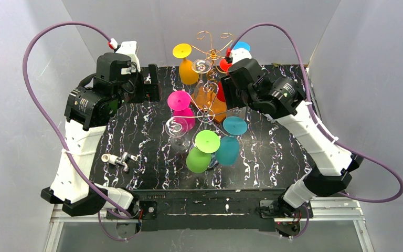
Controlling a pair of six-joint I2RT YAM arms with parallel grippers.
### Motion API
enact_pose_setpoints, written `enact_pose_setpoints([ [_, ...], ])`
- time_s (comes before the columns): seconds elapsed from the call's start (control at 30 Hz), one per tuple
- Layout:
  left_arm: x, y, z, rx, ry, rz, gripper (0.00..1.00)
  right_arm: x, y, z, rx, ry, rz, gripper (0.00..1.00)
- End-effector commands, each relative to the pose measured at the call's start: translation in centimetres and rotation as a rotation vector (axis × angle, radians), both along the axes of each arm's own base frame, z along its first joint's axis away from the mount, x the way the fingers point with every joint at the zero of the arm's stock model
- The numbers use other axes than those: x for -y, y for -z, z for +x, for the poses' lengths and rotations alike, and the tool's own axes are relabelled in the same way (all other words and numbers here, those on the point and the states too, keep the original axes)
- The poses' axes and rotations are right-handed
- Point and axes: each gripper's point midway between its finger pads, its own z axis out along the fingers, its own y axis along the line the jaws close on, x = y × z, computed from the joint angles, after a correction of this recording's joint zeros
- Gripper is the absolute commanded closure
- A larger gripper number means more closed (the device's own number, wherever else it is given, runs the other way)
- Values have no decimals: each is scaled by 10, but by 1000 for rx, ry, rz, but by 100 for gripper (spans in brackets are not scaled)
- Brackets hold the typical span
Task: Take the wine glass off the wine glass rack
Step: Pick up the wine glass from the wine rack.
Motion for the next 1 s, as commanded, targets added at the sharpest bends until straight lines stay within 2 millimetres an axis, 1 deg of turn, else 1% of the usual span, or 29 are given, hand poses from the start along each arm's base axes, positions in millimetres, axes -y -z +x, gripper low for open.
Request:
enact_pose_setpoints([
  [0.0,-3,1,-4,-9,1,4,1,14,-41,-7,97,35,109,59],
  [0.53,0,2,-5,-23,6,-13,1,13,-39,-25,60,-48,136,61],
  [0.77,1,3,-5,-27,5,-18,1,6,-35,-31,37,-110,137,61],
  [0.97,1,5,-5,-31,6,-14,1,0,-34,-31,28,-136,140,61],
])
